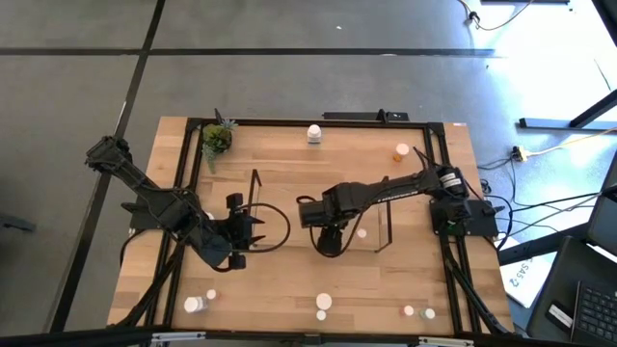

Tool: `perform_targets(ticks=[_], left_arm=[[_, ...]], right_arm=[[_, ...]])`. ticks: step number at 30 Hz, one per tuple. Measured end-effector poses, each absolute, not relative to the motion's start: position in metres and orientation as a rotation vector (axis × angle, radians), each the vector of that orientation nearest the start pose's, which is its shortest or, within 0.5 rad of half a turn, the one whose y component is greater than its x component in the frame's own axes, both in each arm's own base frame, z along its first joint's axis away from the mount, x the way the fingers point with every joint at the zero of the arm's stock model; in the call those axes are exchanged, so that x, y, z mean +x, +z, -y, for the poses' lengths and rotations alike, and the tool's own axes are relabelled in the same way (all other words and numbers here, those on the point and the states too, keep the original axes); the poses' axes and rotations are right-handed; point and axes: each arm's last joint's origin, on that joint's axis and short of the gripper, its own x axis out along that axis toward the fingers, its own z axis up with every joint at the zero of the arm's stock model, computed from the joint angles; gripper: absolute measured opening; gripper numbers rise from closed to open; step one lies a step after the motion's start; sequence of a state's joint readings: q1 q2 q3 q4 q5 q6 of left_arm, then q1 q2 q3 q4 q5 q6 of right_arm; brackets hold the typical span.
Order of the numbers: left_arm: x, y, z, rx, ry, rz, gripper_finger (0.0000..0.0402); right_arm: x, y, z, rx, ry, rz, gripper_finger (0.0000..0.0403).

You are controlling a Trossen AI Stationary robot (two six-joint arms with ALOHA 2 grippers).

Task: Pick and place medicine bottles onto shelf by color
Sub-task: Put the middle orange pill bottle on the shelf

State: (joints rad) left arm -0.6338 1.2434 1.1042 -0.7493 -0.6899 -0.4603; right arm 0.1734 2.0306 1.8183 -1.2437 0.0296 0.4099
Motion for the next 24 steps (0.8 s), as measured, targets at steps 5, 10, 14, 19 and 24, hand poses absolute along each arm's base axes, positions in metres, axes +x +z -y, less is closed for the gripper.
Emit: perform_targets(ticks=[5, 10, 14, 19, 24], left_arm=[[0.206, 0.309, 0.129, 0.107, 0.209, -0.665, 0.0157], [0.204, 0.308, 0.13, 0.117, 0.203, -0.674, 0.0157], [0.203, 0.307, 0.131, 0.121, 0.2, -0.681, 0.0158], [0.203, 0.307, 0.131, 0.121, 0.199, -0.681, 0.0157], [0.202, 0.306, 0.131, 0.127, 0.204, -0.693, 0.0157]], right_arm=[[0.39, 0.263, -0.066, 0.153, -0.219, -1.401, 0.0182], [0.385, 0.278, -0.064, 0.131, -0.246, -1.342, 0.0182], [0.381, 0.285, -0.063, 0.134, -0.244, -1.321, 0.0182], [0.377, 0.294, -0.062, 0.138, -0.239, -1.302, 0.0182], [0.37, 0.306, -0.061, 0.141, -0.236, -1.267, 0.0182]])
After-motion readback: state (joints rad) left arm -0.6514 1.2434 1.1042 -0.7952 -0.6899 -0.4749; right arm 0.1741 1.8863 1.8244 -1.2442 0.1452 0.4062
